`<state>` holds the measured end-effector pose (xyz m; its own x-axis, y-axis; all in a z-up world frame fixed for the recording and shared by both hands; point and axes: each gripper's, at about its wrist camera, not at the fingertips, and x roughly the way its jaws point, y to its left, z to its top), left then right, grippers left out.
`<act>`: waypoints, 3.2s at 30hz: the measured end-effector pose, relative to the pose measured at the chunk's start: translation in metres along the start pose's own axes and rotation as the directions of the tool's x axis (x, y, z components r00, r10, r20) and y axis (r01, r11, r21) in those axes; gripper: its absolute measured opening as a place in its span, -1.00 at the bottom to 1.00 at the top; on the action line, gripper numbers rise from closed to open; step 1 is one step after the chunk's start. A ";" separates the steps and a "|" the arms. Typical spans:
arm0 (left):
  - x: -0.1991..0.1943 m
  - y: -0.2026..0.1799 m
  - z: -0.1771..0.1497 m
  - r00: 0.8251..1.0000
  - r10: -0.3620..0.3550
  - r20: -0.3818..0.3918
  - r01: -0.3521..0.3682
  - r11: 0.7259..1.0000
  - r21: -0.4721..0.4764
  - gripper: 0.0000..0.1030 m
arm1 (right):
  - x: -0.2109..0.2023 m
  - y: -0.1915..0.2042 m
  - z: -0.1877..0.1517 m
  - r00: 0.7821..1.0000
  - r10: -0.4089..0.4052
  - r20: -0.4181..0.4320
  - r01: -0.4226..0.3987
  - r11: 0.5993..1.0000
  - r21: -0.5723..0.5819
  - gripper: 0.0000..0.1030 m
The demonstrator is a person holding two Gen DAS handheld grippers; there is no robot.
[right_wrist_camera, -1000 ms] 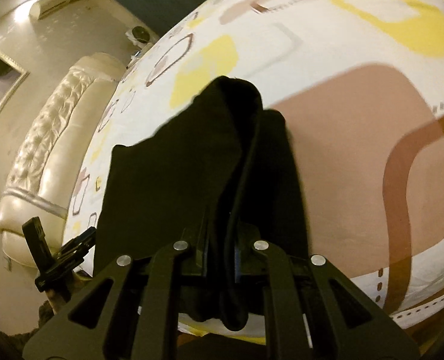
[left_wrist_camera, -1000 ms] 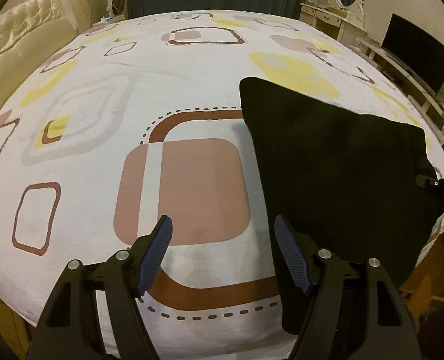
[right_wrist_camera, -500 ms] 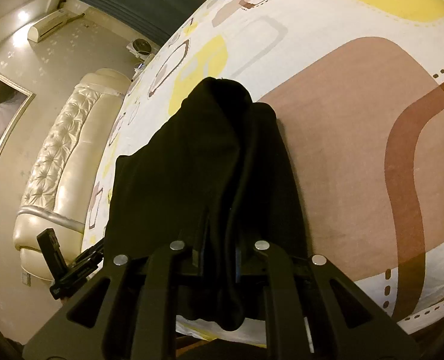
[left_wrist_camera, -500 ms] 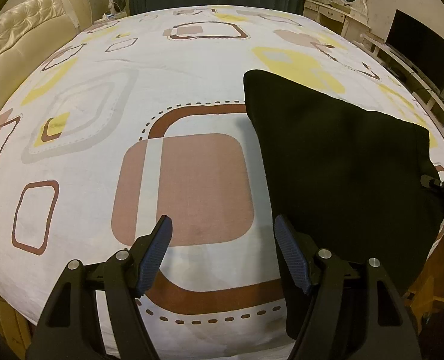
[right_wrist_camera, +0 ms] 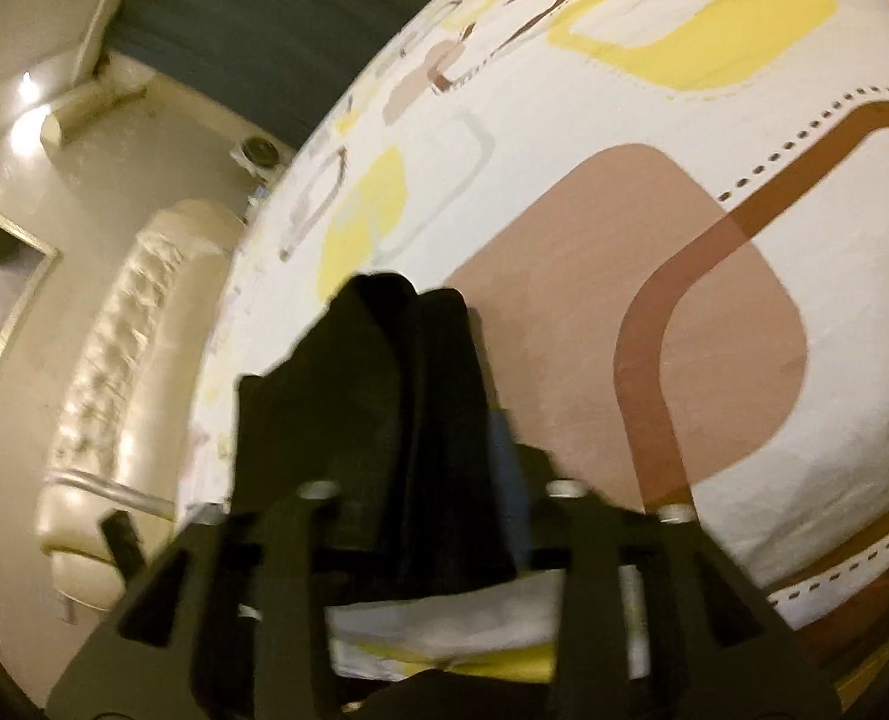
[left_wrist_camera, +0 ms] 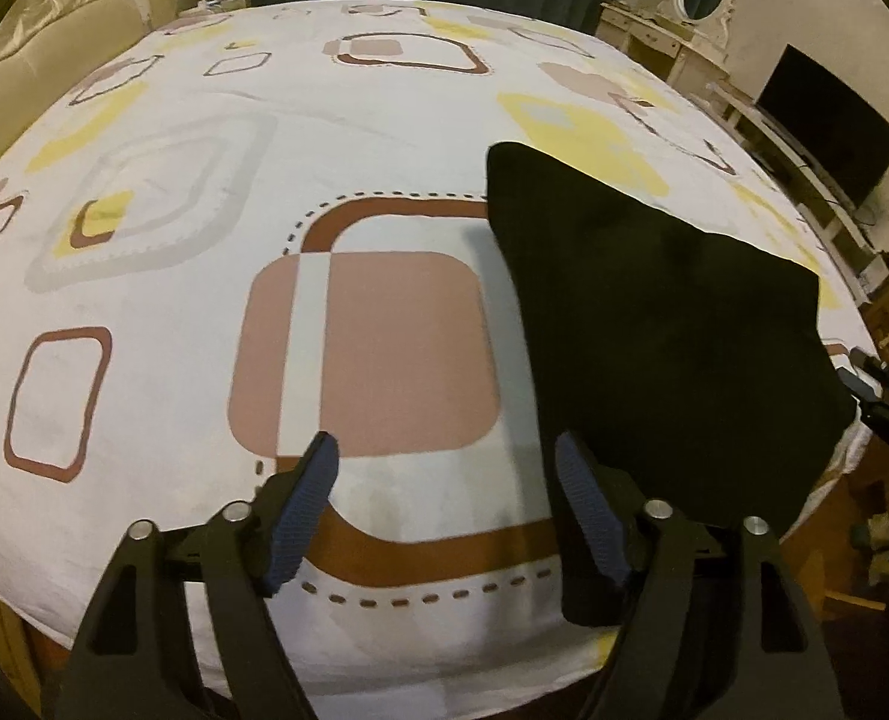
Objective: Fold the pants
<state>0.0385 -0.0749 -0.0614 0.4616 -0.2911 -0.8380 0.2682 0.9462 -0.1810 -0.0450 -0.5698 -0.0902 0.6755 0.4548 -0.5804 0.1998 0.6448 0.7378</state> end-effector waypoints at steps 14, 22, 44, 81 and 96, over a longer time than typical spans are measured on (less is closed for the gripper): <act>0.010 0.016 -0.002 0.975 -0.214 -0.056 0.205 0.968 -0.142 0.46 | 0.030 -0.017 -0.019 0.988 0.079 -0.130 -0.074 0.996 0.040 0.19; 0.044 0.007 0.004 0.902 -0.417 -0.108 0.380 0.889 -0.257 0.51 | 0.048 -0.020 -0.022 0.973 0.161 -0.164 -0.150 0.985 0.081 0.21; 0.035 -0.025 0.018 0.935 -0.324 -0.143 0.309 0.944 -0.113 -0.42 | 0.055 0.012 -0.024 0.975 0.073 -0.210 -0.088 0.994 -0.061 -0.31; 0.008 0.053 0.010 0.977 -0.191 -0.091 0.180 0.976 -0.121 -0.43 | 0.127 0.053 -0.045 0.924 0.190 -0.333 -0.217 0.975 -0.046 -0.35; -0.016 0.090 0.018 0.972 -0.235 0.010 0.235 0.971 -0.046 0.28 | 0.114 0.057 -0.004 0.946 0.156 -0.284 -0.190 0.977 -0.095 0.38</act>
<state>0.0704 0.0127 -0.0548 0.3938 -0.5067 -0.7670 0.3300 0.8567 -0.3965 0.0405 -0.4791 -0.1153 0.4687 0.7055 -0.5317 -0.0004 0.6020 0.7985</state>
